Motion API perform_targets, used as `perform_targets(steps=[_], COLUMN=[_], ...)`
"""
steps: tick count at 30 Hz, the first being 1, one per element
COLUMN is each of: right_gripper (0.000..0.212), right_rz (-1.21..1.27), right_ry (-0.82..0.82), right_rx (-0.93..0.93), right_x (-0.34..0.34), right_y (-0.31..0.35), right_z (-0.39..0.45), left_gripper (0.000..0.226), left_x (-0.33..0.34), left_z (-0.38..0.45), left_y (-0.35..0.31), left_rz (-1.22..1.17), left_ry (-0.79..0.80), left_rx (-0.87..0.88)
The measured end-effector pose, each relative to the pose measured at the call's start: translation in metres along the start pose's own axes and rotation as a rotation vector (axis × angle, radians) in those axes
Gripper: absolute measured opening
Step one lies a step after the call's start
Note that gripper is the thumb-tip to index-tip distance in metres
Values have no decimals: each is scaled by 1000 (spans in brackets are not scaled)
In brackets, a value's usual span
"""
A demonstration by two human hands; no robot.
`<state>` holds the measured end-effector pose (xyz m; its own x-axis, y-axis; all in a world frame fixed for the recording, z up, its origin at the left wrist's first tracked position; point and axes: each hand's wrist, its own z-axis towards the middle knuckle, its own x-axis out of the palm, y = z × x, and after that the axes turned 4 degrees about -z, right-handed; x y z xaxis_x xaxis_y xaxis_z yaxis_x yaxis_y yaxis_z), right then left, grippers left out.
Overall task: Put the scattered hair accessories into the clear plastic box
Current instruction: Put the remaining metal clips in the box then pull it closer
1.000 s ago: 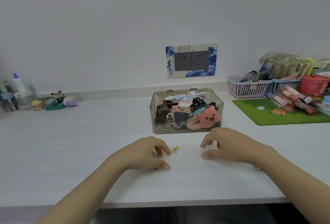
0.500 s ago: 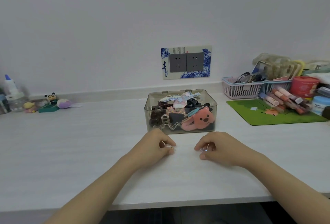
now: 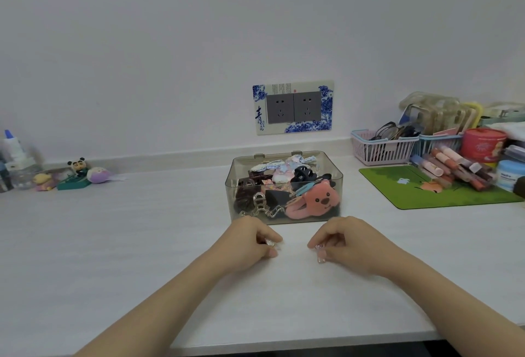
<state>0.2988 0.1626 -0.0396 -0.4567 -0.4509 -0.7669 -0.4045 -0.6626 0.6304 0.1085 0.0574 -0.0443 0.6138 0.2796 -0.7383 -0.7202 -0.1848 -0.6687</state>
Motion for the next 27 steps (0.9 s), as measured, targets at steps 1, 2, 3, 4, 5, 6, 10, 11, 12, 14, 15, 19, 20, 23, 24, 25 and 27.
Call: perform_targets(steps=[1, 2, 3, 4, 5, 6, 10, 11, 12, 14, 15, 19, 20, 23, 24, 25, 27], right_gripper=[28, 29, 29, 29, 28, 26, 20, 18, 16, 13, 13, 9, 9, 8, 5, 5, 6], right_rz=[20, 36, 56, 70, 86, 100, 189, 191, 174, 116, 107, 101, 57, -68, -110, -140, -169], right_ry=[-19, -43, -68, -89, -110, -125, -190, -218, -244, -281, -296, -352, -343, -249, -211, -178, -134], right_rx=[1, -3, -13, -18, -25, -24, -52, -48, -36, -10, -3, 0, -1, 19, 29, 30, 18], right_x=[0, -2, -5, -7, -12, -16, -37, -42, -46, -54, -57, -58, -58, -51, -49, -48, -46], right_y=[0, 0, 0, 1, 3, 4, 17, 19, 21, 23, 23, 25, 25, 25, 26, 26, 26], right_z=[1, 2, 4, 6, 9, 12, 27, 35, 42, 61, 72, 116, 129, 159, 164, 170, 175], left_gripper=[25, 25, 25, 25, 26, 26, 25, 25, 24, 23, 22, 21, 20, 22, 24, 26, 29], left_x=[1, 0, -1, -2, -5, -9, -30, -36, -41, -50, -53, -57, -58, -56, -55, -55, -56], left_z=[1, 4, 6, 8, 12, 14, 31, 38, 45, 60, 70, 104, 114, 132, 134, 136, 138], left_y=[0, -1, -3, -6, -11, -16, -40, -44, -48, -54, -55, -50, -46, -31, -28, -26, -23], left_rz=[-1, -3, -11, -24, -43, -67, -161, -164, -161, -145, -126, -17, 28, 123, 145, 159, 157], left_ry=[0, -2, -4, -9, -21, -40, -132, -155, -178, -211, -222, -222, -209, -115, -94, -84, -62], left_rx=[4, 13, 23, 34, 49, 61, 126, 129, 125, 112, 106, 41, 22, -8, -17, -20, -15])
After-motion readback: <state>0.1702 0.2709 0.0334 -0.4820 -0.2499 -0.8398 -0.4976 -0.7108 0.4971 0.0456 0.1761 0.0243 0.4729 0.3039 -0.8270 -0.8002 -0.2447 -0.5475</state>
